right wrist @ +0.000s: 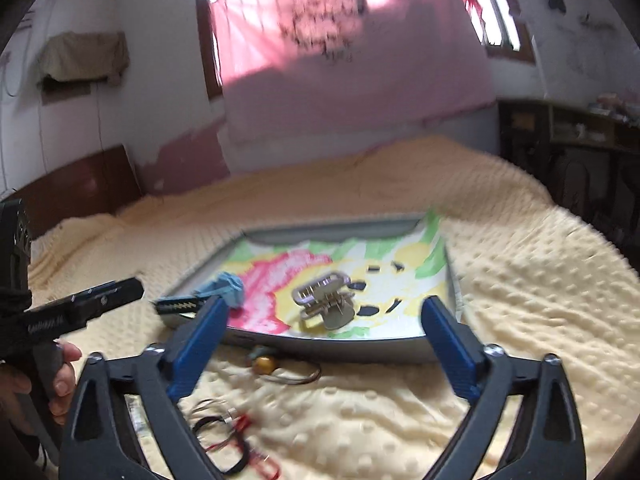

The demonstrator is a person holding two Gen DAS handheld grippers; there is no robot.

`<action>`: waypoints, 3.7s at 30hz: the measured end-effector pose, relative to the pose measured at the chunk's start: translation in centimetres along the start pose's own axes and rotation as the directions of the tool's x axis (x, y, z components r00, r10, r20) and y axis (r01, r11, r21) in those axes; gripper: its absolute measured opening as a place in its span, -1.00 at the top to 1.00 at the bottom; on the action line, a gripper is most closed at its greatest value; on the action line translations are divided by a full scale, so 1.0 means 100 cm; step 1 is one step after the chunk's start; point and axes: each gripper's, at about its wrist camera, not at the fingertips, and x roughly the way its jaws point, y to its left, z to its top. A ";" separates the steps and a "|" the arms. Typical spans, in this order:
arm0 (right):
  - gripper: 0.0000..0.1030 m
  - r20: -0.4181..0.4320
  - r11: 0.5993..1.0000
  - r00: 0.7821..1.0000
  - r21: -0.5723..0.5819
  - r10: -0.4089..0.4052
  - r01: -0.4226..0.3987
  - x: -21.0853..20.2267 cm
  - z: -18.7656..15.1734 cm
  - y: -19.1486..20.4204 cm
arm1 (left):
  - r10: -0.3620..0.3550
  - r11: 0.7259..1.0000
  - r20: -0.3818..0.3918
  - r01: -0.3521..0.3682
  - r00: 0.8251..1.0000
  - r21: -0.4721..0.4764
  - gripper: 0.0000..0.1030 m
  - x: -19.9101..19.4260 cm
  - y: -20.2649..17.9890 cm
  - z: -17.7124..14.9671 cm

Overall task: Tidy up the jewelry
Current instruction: 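Carry the clip and watch into the tray and open both tools, then lift both open tools away from the tray, then grasp the white keychain with the left tool while the right tool approaches the metal rings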

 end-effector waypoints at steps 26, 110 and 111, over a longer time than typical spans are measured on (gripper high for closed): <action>-0.98 0.192 1.000 0.981 -0.016 0.026 -0.024 -0.234 -0.085 0.068 | 0.103 0.995 0.227 -0.102 0.968 -0.014 -1.00 -0.236 -0.003 -0.105; 0.45 -0.317 0.973 0.924 0.152 0.213 -0.172 -0.041 -0.142 0.039 | -0.067 0.992 -0.322 0.030 0.944 -0.119 0.69 -0.001 0.026 -0.115; 0.46 -0.316 0.973 0.924 0.151 0.214 -0.174 -0.041 -0.142 0.040 | -0.077 0.992 -0.325 0.040 0.942 -0.118 0.69 -0.003 0.025 -0.116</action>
